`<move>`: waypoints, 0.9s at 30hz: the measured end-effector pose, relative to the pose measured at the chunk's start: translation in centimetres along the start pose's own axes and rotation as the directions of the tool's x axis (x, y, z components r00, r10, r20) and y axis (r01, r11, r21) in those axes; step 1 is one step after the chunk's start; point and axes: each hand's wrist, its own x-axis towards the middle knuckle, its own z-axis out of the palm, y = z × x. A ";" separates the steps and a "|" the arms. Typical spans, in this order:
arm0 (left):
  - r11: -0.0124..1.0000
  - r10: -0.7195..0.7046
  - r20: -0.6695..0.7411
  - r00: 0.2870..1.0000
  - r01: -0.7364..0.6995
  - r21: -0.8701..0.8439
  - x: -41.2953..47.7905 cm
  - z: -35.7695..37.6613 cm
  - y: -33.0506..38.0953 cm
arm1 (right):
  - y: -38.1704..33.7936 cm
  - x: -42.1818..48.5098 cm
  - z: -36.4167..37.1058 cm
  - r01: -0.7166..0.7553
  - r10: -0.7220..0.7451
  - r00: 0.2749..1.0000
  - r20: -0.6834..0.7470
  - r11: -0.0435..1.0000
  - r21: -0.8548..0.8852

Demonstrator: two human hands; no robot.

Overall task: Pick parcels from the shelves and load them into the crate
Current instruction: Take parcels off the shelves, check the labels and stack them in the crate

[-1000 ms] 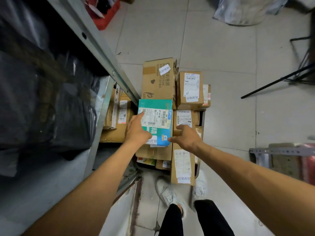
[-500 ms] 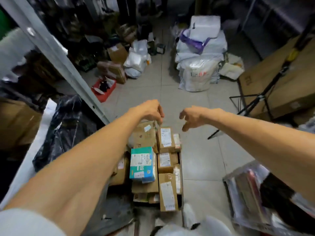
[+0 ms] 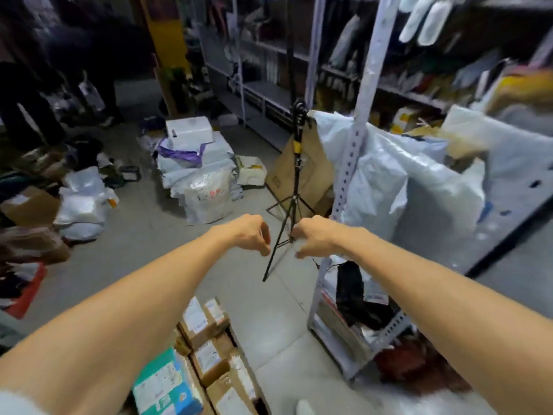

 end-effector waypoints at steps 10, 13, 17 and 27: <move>0.840 0.443 0.350 0.825 -0.519 0.159 0.9 6.1 22.7 | 13.7 -20.9 6.8 -0.511 0.533 0.846 0.016 0.803 0.307; 0.753 0.556 0.395 0.732 -0.644 0.134 -0.2 8.6 29.1 | 16.1 -27.9 8.4 -0.621 0.668 0.744 0.005 0.689 0.373; 0.604 0.686 0.435 0.583 -0.790 0.106 -2.6 11.5 38.6 | 18.0 -38.0 11.0 -0.745 0.825 0.565 -0.013 0.516 0.422; 0.221 0.784 0.582 0.216 -0.973 0.063 -14.5 20.8 59.2 | 15.1 -60.7 18.0 -0.821 0.993 0.040 0.112 -0.031 0.570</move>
